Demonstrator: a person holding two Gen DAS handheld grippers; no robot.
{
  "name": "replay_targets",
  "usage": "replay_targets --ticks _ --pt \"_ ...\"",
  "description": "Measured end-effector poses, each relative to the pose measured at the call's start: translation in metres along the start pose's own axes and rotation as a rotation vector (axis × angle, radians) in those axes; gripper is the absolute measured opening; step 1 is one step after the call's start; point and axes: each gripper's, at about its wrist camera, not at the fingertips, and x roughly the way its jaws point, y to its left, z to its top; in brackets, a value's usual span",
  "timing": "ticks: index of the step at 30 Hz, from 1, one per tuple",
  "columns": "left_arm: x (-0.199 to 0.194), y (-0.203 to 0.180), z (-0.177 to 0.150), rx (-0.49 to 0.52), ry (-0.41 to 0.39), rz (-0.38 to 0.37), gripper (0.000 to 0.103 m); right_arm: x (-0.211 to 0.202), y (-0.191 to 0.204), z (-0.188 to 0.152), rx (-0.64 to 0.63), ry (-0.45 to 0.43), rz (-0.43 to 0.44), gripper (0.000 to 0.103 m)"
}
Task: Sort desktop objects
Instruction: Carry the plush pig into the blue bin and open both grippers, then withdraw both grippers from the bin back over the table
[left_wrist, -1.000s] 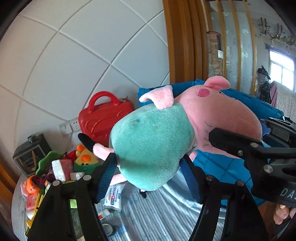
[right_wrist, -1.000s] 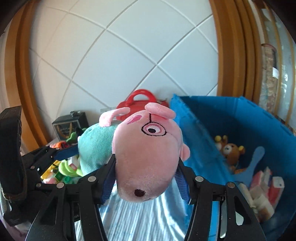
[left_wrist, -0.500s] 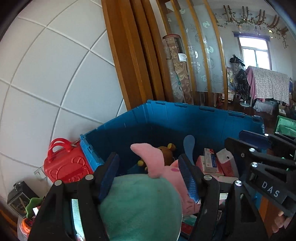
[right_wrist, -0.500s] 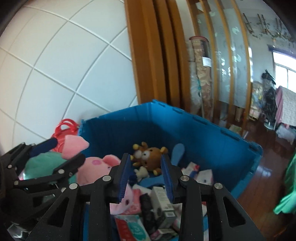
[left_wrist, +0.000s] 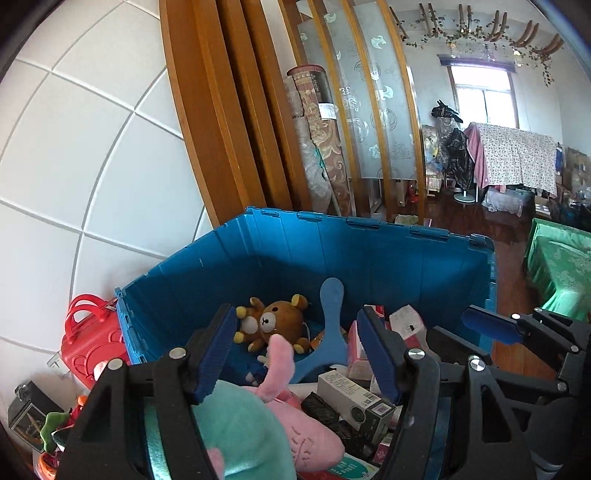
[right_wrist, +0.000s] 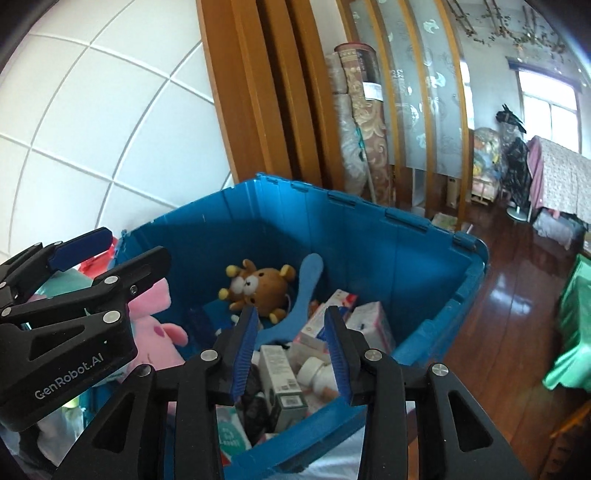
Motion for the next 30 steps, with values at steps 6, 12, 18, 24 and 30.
replay_targets --ticks 6,12,18,24,30 --pt "-0.015 -0.003 -0.002 -0.037 -0.022 -0.004 0.072 -0.011 -0.01 0.0 -0.007 -0.018 -0.021 0.066" --pt "-0.036 -0.005 0.001 -0.06 -0.063 -0.01 0.073 -0.026 -0.012 0.004 -0.02 -0.065 -0.037 0.086" --pt "-0.046 0.004 -0.015 -0.103 -0.035 0.007 0.074 -0.029 -0.008 0.003 -0.067 -0.056 -0.037 0.091" --pt "-0.061 0.027 -0.038 -0.168 -0.031 0.037 0.074 -0.028 0.008 -0.002 -0.131 -0.038 -0.043 0.101" --pt "-0.076 0.05 -0.057 -0.22 -0.027 0.073 0.075 -0.018 0.023 -0.004 -0.169 -0.004 -0.059 0.103"
